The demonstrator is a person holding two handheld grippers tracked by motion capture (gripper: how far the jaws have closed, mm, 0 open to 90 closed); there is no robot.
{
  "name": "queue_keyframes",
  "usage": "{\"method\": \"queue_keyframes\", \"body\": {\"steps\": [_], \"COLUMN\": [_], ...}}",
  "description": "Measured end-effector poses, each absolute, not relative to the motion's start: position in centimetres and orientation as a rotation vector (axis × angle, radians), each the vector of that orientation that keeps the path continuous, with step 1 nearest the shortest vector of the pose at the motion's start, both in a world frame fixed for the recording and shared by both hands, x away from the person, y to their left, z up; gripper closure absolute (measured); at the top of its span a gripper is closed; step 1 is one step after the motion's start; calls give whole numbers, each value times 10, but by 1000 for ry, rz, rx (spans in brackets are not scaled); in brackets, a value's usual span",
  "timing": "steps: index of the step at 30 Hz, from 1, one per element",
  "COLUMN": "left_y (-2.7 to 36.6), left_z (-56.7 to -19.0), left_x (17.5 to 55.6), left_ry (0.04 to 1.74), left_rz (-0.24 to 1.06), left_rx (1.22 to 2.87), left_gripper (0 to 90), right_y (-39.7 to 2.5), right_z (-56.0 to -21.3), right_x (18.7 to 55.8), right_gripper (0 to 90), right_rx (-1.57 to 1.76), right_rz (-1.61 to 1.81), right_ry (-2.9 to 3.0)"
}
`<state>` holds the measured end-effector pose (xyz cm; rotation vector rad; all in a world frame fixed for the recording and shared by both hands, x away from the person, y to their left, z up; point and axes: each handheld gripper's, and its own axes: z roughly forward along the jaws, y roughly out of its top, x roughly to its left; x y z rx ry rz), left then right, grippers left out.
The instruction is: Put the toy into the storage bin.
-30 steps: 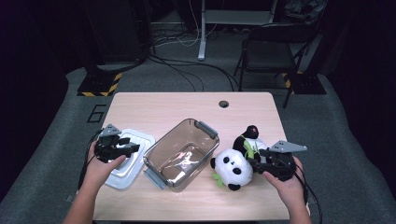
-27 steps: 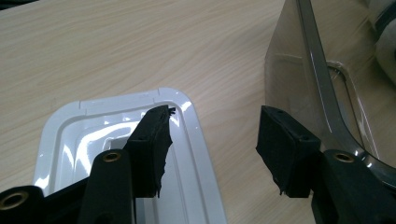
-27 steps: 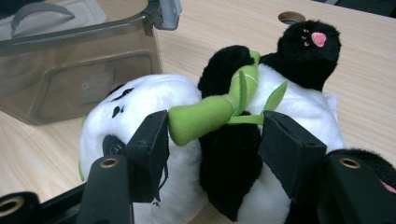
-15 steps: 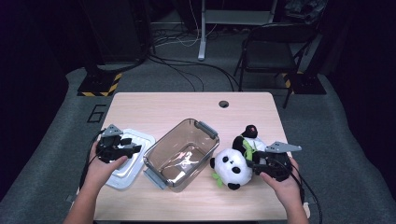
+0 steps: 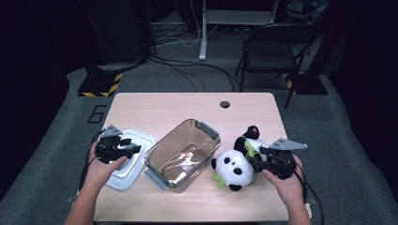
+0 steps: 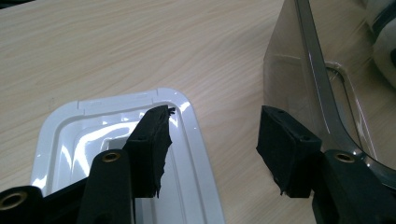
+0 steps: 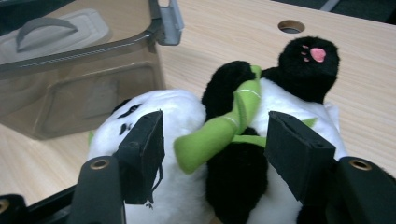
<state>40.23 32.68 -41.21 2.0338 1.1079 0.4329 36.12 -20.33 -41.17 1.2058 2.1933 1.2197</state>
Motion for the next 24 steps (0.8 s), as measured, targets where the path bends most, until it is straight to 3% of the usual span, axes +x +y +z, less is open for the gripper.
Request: {"method": "queue_keyframes", "body": {"steps": [9, 24], "left_y": [329, 328], "left_z": [-413, -414], "left_x": [403, 403], "left_ry": [1116, 1116], "left_rz": [420, 418], "left_rx": [2034, 2037], "left_gripper": [437, 437], "right_y": [-202, -203], "right_z": [-410, -438], "right_x": [367, 374], "right_gripper": [366, 353], "right_rx": [1232, 1278], "right_rz": [1219, 1160], "right_ry": [2154, 2196]}}
